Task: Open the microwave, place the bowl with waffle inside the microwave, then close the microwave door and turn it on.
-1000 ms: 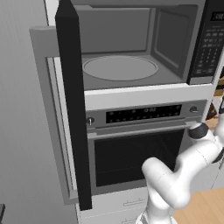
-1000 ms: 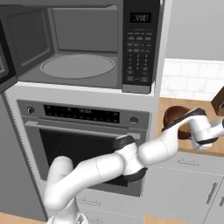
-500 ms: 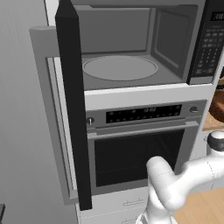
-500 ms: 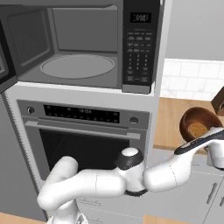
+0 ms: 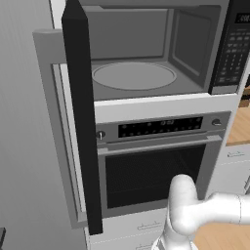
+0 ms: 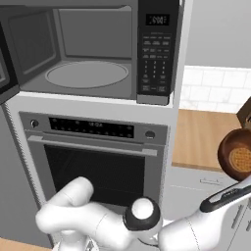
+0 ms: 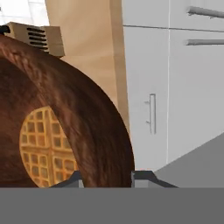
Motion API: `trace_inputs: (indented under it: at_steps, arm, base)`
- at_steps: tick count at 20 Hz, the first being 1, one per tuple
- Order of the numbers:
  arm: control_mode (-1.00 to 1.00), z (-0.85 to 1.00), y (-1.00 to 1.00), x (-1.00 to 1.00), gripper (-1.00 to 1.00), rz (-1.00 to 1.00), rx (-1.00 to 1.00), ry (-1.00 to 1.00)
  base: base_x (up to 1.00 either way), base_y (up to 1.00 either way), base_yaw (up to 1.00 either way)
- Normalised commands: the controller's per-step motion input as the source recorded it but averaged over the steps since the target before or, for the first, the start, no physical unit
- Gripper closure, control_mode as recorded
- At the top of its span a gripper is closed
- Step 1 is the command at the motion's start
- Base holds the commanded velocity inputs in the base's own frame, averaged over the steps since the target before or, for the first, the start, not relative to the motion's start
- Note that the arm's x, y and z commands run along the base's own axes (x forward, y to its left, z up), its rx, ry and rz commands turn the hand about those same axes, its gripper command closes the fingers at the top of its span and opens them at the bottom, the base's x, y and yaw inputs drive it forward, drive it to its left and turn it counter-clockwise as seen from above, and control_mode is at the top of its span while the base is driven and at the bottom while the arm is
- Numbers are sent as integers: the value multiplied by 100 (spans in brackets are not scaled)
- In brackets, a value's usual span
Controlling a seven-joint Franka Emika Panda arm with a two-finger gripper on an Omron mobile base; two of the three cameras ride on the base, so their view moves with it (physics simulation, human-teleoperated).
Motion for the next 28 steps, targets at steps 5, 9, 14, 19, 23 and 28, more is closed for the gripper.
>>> trace_inputs:
  at_steps: [5, 9, 14, 19, 23, 28]
  arm:
    - [-100, 2, 11, -100, 100, 1, -28, 0]
    - [-100, 7, 29, -100, 100, 5, -28, 5]
    - [-100, 62, 33, -100, 100, 0, -9, 20]
    - [-100, 94, 35, -100, 100, 0, 0, 25]
    - [-100, 81, 53, -90, 100, 0, 13, 25]
    - [-100, 46, 65, -70, 100, -5, 29, 12]
  base:
    - [0, 0, 0]
    - [0, 0, 0]
    - [0, 0, 0]
    - [0, 0, 0]
    - [0, 0, 0]
    - [0, 0, 0]
